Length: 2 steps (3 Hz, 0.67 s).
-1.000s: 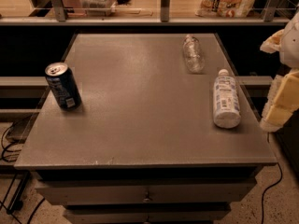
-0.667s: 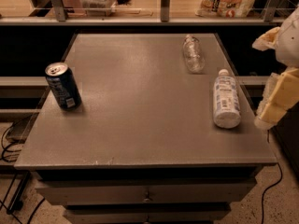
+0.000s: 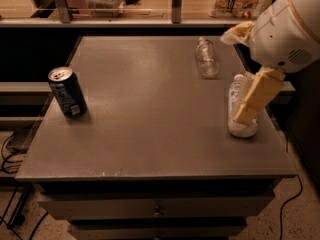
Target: Knock pepsi can over
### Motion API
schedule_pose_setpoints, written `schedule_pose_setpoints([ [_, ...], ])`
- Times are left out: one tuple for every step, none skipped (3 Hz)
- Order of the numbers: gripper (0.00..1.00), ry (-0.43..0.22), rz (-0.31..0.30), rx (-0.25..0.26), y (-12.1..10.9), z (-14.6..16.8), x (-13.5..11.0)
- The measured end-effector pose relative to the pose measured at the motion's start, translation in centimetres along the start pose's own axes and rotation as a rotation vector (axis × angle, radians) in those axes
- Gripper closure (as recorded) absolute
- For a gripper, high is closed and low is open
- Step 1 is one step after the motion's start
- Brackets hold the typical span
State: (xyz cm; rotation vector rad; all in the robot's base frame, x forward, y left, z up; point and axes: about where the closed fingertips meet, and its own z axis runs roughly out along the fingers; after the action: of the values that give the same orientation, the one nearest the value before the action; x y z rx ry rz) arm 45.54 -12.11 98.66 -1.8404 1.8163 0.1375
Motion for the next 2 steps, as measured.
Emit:
schedule_pose_setpoints([
  [0.0,-0.081,-0.036,-0.048,-0.74,3.0,-3.18],
  [0.0,-0.089,-0.039,-0.055,-0.81,3.37,-3.49],
])
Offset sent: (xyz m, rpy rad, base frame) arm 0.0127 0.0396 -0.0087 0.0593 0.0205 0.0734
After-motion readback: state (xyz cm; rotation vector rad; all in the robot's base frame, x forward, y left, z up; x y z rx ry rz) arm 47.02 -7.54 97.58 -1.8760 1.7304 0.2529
